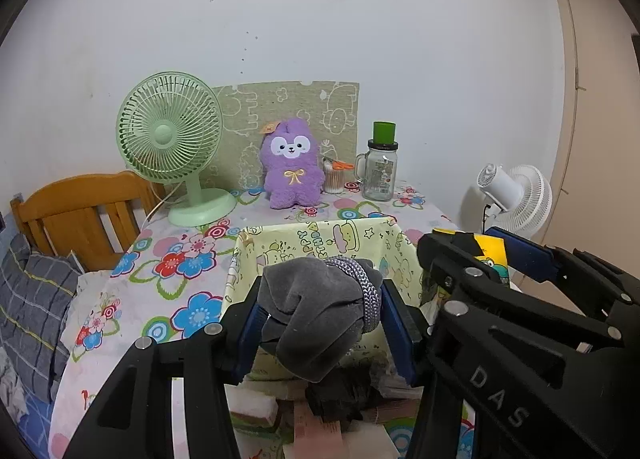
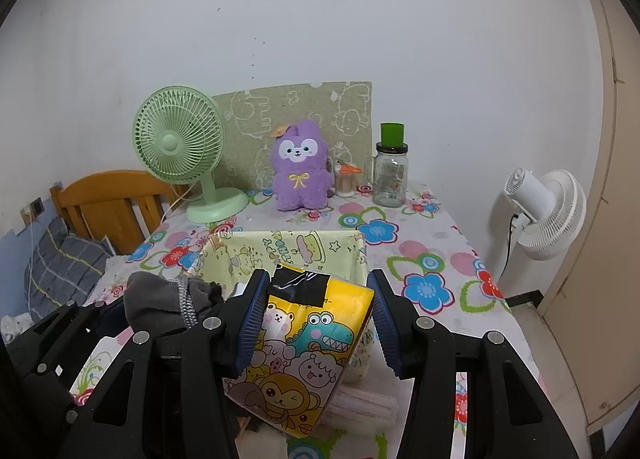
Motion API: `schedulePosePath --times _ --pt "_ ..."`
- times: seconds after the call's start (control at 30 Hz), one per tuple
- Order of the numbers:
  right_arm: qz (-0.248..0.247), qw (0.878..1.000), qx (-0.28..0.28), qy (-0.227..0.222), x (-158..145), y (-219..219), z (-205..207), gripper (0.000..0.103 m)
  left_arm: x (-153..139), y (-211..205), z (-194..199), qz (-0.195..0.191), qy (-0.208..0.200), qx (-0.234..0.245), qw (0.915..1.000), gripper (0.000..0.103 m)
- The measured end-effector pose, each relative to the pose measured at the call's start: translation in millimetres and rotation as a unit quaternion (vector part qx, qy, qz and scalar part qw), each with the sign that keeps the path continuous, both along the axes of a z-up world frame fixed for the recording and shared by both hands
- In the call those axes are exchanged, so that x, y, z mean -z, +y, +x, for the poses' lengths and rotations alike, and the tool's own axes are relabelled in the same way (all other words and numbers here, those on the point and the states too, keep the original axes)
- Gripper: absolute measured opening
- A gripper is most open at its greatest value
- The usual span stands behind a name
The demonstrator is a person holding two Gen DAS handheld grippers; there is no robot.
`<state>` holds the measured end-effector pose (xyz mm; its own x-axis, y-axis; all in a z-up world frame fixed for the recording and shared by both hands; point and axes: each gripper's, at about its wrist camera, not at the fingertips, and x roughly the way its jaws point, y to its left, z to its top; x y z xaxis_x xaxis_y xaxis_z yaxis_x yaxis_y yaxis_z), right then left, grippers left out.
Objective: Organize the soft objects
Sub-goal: 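Lift and carry the sock and pouch over the fabric box with both tools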
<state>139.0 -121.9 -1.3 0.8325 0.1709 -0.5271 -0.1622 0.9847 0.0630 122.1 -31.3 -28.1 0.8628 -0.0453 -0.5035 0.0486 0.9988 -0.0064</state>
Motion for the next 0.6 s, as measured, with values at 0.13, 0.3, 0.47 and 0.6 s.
schedulePosePath --times 0.13,0.3,0.47,0.6 --pt "-0.003 1.000 0.000 0.000 0 3 7 0.054 0 1 7 0.002 0.003 -0.006 1.0000 0.056" --pt "-0.002 1.000 -0.008 -0.001 -2 8 18 0.054 -1 3 16 0.001 0.001 -0.010 0.9999 0.056" --pt "-0.003 1.000 -0.011 -0.006 -5 11 29 0.054 -5 7 25 -0.001 -0.003 -0.014 0.9999 0.056" --pt "0.000 1.000 -0.012 -0.011 -8 14 41 0.054 -9 10 36 0.000 -0.006 -0.018 0.9998 0.056"
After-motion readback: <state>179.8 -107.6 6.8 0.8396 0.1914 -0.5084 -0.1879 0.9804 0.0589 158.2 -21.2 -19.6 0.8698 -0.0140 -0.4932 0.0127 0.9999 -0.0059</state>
